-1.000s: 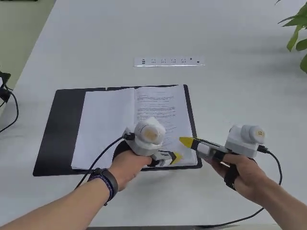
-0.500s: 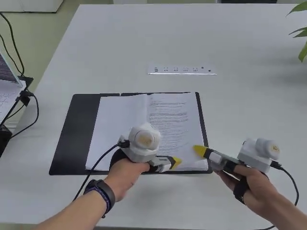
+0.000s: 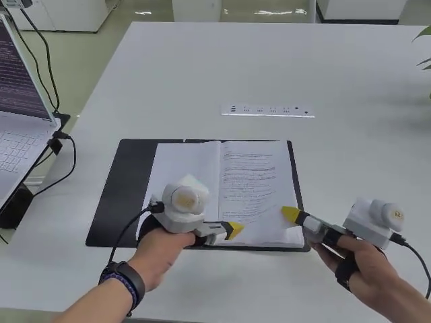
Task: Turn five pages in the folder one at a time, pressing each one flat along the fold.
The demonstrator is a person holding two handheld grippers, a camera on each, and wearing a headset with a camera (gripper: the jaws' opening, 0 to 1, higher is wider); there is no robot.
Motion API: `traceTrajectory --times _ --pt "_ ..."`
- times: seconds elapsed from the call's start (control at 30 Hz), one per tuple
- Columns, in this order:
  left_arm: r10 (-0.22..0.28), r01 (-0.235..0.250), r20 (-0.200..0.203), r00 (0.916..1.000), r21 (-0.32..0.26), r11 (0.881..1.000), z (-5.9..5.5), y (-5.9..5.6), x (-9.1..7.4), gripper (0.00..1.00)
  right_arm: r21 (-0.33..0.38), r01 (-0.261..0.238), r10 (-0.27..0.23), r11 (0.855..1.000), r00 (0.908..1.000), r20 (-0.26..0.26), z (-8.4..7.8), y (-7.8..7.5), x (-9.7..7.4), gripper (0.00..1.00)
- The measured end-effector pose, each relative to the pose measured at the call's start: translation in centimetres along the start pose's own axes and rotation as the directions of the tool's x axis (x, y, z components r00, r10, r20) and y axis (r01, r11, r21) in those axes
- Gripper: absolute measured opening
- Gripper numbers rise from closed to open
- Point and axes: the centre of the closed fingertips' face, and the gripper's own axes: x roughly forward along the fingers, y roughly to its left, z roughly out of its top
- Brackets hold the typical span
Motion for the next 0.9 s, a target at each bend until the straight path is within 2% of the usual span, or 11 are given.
traceTrajectory --times 0.4,0.9 --pt "0.041 -0.041 0.042 0.9983 -0.018 0.999 0.2 2.2 -3.0 0.62 -0.032 -0.019 0.019 0.999 0.9998 0.004 0.7 2.2 0.8 0.0" --pt "0.101 -0.099 0.059 0.9931 -0.046 0.994 -1.4 5.1 -6.6 0.63 -0.09 -0.067 0.066 0.994 0.9977 -0.016 0.9 5.4 2.4 0.0"
